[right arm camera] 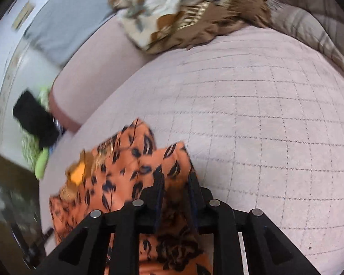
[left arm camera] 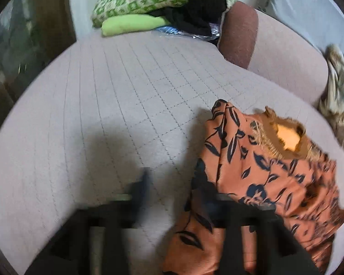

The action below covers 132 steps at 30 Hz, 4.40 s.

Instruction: Fold small clothes

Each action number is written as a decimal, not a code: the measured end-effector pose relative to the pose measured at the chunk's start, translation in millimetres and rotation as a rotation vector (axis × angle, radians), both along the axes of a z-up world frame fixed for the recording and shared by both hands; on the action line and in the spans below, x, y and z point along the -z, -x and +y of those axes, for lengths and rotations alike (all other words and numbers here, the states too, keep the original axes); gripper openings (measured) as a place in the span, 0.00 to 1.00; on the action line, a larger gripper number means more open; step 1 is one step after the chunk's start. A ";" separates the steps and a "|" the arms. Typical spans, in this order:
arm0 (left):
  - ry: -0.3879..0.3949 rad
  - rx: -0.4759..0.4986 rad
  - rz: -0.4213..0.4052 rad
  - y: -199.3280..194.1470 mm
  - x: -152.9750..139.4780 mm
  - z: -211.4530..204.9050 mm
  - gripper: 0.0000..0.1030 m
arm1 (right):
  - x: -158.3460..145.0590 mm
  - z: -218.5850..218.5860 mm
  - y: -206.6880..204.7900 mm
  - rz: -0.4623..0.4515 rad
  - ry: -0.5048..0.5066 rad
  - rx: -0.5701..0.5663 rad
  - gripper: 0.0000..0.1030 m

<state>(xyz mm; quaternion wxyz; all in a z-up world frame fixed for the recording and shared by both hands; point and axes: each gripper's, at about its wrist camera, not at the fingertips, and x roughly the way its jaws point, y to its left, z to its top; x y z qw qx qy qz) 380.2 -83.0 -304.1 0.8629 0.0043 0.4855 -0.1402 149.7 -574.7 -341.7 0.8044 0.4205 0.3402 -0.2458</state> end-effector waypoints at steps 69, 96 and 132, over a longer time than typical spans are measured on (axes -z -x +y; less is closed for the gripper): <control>-0.066 0.155 -0.232 1.3 4.5 -72.5 0.16 | 1.9 -20.7 -33.5 -0.233 0.004 -0.002 0.76; -0.145 -0.009 -0.228 -11.2 11.1 -35.2 0.05 | 40.7 32.0 -102.8 0.017 0.083 -0.218 0.19; -0.276 0.209 -0.107 33.1 33.4 -104.5 0.71 | 58.7 167.1 -140.4 0.080 0.394 -0.823 0.34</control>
